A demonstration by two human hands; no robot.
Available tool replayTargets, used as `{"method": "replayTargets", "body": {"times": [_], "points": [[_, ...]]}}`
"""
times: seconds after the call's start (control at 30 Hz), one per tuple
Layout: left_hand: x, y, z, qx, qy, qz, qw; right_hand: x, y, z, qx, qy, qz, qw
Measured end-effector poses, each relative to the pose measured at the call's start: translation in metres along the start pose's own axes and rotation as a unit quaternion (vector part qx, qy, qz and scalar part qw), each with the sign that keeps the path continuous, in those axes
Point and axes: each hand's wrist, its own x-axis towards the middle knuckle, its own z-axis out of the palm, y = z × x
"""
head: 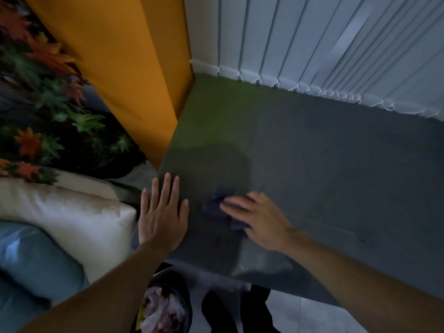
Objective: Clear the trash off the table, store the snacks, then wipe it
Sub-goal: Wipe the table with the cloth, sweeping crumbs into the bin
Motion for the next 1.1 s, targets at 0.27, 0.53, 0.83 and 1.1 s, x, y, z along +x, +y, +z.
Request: {"method": "replayTargets", "body": {"times": [0.27,0.53,0.83,1.1], "points": [[0.057,0.051,0.001,-0.041,-0.005,-0.011,0.999,0.01,0.014,-0.001,0.036,0.082,0.196,0.977],[0.101,0.114,0.008,-0.056,0.003,-0.079,0.995,0.039,0.109,-0.029,-0.023,0.126,0.391,0.911],[0.102,0.115,0.015,-0.02,0.01,-0.082,0.996,0.093,0.178,-0.032,-0.047,0.084,0.191,0.977],[0.104,0.115,0.011,-0.013,0.002,-0.084,0.996,0.143,0.18,-0.028,0.006,0.068,0.138,0.988]]}}
